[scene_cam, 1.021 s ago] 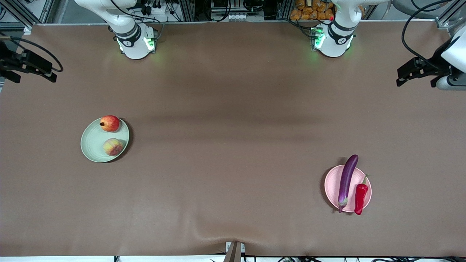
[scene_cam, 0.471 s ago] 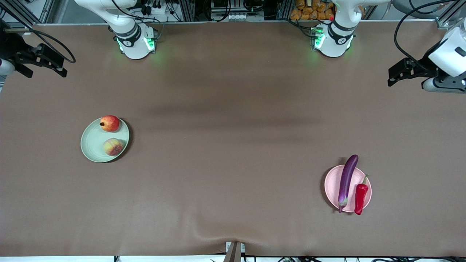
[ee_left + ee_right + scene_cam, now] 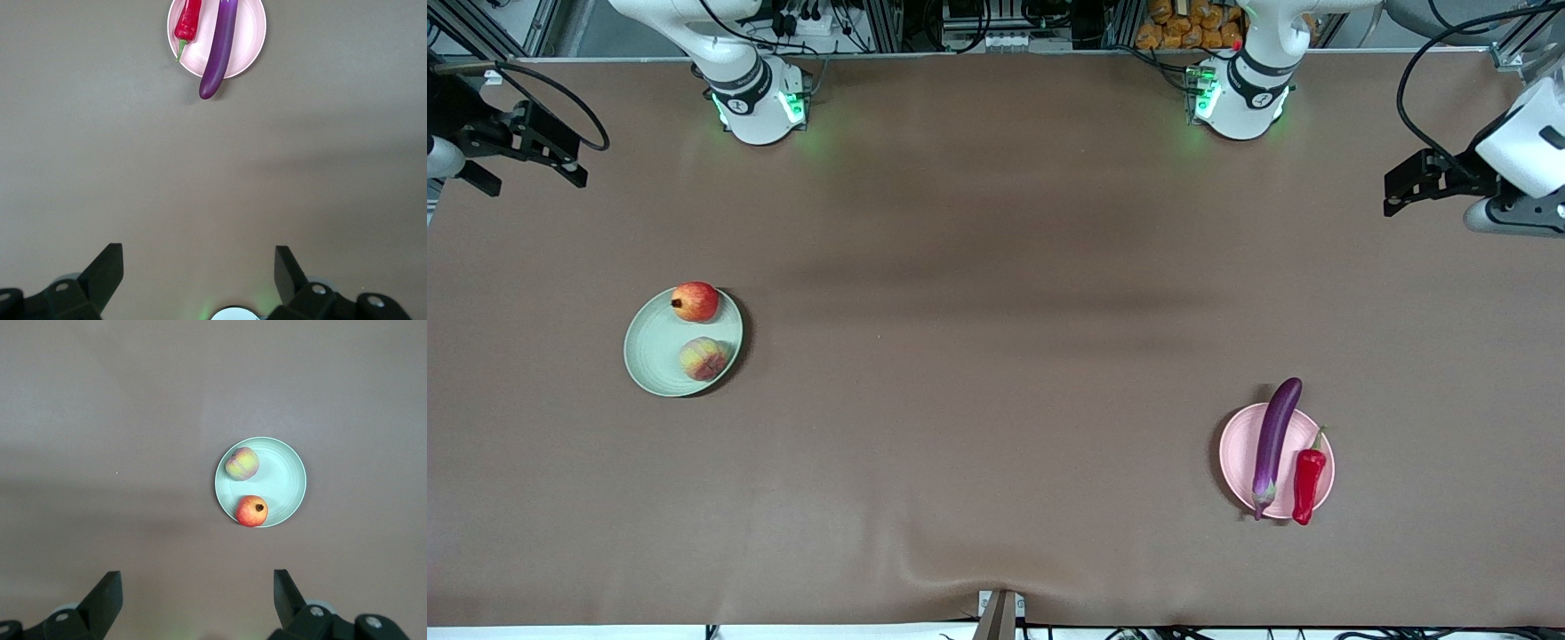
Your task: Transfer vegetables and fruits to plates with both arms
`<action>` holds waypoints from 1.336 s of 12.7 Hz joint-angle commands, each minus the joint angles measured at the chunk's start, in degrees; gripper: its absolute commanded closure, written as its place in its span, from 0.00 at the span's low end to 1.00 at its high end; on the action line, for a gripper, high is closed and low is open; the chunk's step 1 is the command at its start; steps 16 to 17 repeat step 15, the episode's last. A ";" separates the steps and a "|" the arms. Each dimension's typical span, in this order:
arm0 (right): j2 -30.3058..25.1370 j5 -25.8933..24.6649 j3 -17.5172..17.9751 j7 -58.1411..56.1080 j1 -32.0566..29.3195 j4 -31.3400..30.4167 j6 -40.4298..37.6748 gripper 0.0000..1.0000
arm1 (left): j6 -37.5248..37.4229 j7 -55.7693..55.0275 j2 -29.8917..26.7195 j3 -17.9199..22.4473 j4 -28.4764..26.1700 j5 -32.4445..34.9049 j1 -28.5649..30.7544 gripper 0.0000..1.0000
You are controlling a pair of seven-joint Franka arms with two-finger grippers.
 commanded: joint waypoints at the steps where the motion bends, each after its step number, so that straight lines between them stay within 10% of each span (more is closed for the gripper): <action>1: -0.56 0.95 0.30 -1.21 -0.72 0.08 -0.05 0.00 | -1.22 0.02 0.74 -0.07 1.55 0.34 -0.03 0.00; 17: -0.12 0.78 -1.72 -1.47 -1.60 -0.45 -0.05 0.00 | -1.39 -0.68 0.03 -0.07 1.64 0.17 0.15 0.00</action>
